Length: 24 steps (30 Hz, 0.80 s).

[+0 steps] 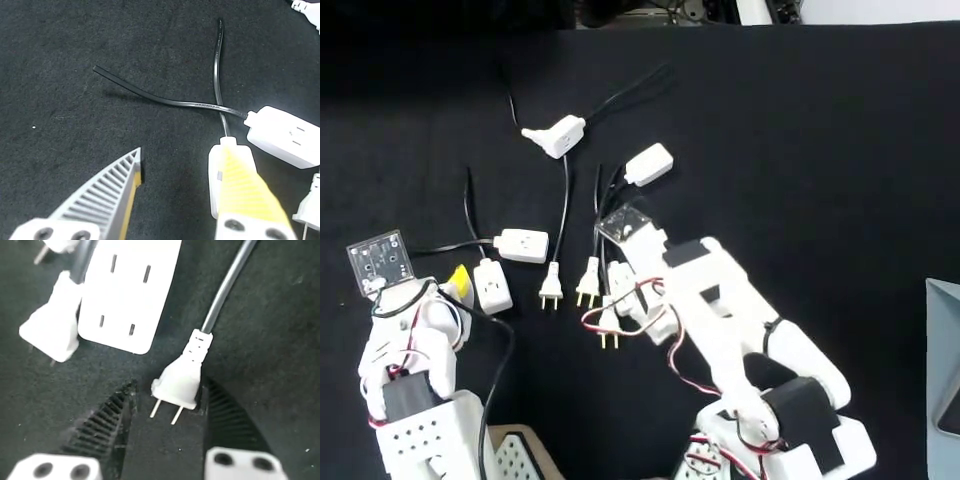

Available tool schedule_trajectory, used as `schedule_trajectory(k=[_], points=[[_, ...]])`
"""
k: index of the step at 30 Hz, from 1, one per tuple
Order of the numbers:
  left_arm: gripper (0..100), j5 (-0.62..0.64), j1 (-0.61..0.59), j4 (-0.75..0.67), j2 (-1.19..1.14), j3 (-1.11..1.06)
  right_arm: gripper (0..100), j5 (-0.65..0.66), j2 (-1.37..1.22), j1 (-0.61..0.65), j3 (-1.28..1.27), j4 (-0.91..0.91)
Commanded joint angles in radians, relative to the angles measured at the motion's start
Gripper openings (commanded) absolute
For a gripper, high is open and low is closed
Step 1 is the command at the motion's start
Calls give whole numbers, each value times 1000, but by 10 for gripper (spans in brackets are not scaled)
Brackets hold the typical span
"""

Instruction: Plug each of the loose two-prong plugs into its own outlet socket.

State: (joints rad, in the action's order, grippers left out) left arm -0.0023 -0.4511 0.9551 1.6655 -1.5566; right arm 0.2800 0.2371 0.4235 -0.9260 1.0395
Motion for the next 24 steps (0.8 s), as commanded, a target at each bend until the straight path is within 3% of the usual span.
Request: schedule_trajectory(k=[1,7,11,15,24], points=[[250,-14,-1,-23,6,5,149,0,8,-11,-18,-51],[250,-14,-1,-23,6,5,161,-6,18,-28,15,-20],[250,-14,-1,-23,6,5,247,-6,18,-32,136,144],[250,-14,-2,-23,6,5,259,-6,18,-29,243,258],[250,-14,-1,-23,6,5,259,-28,18,46,177,232]])
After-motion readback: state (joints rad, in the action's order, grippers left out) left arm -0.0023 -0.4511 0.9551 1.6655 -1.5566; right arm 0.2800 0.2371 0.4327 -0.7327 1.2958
